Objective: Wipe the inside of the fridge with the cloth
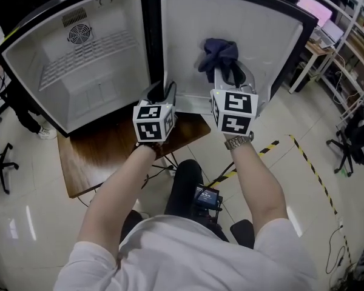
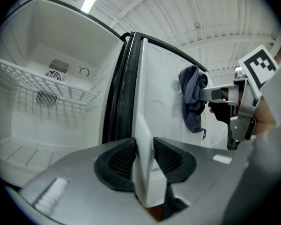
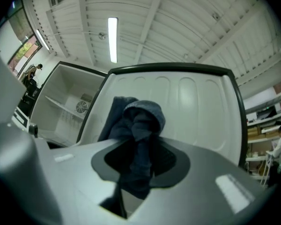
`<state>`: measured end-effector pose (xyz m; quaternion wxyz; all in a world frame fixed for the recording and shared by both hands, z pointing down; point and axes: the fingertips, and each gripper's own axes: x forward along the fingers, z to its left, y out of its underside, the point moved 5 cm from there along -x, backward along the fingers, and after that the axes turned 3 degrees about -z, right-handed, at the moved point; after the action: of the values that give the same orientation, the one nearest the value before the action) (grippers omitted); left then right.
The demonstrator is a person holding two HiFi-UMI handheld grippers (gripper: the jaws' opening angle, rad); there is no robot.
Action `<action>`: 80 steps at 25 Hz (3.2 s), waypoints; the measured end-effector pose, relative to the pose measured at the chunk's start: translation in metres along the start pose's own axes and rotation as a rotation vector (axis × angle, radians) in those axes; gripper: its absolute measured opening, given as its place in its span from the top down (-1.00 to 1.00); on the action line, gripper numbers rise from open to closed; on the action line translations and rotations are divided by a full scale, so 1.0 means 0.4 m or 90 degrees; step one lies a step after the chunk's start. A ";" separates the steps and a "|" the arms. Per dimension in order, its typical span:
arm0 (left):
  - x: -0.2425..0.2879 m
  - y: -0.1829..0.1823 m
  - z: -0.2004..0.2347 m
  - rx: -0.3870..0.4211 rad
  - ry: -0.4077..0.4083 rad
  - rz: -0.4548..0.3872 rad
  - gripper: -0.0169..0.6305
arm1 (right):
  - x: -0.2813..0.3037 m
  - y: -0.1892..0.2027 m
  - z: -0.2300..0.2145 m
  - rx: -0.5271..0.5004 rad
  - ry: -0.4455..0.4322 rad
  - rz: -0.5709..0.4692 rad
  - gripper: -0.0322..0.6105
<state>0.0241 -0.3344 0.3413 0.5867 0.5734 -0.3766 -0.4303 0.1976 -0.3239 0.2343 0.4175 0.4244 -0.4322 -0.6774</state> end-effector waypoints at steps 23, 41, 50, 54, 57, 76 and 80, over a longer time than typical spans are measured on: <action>-0.001 0.001 -0.003 0.000 -0.001 0.003 0.56 | -0.102 0.055 -0.275 0.008 0.153 0.037 0.58; 0.005 -0.006 -0.007 -0.004 0.005 0.019 0.55 | -0.099 0.057 -0.052 0.032 0.029 0.010 0.58; 0.007 -0.005 -0.005 -0.001 0.027 0.032 0.55 | -0.021 0.088 0.189 0.045 -0.115 0.033 0.58; 0.007 -0.002 -0.002 -0.002 0.043 0.037 0.54 | 0.013 0.097 0.229 0.054 -0.144 0.044 0.58; 0.006 -0.001 -0.003 -0.001 0.049 0.038 0.54 | 0.033 0.103 0.246 0.054 -0.155 0.053 0.58; 0.000 0.015 0.002 -0.010 0.049 0.032 0.54 | 0.011 0.135 0.173 0.012 -0.076 0.063 0.58; -0.002 0.018 0.004 -0.014 0.046 0.029 0.54 | -0.011 0.147 0.113 0.008 -0.044 0.067 0.58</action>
<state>0.0230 -0.3345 0.3486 0.6158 0.5733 -0.3637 -0.3997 0.1683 -0.3258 0.3026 0.4346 0.3800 -0.4722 -0.6661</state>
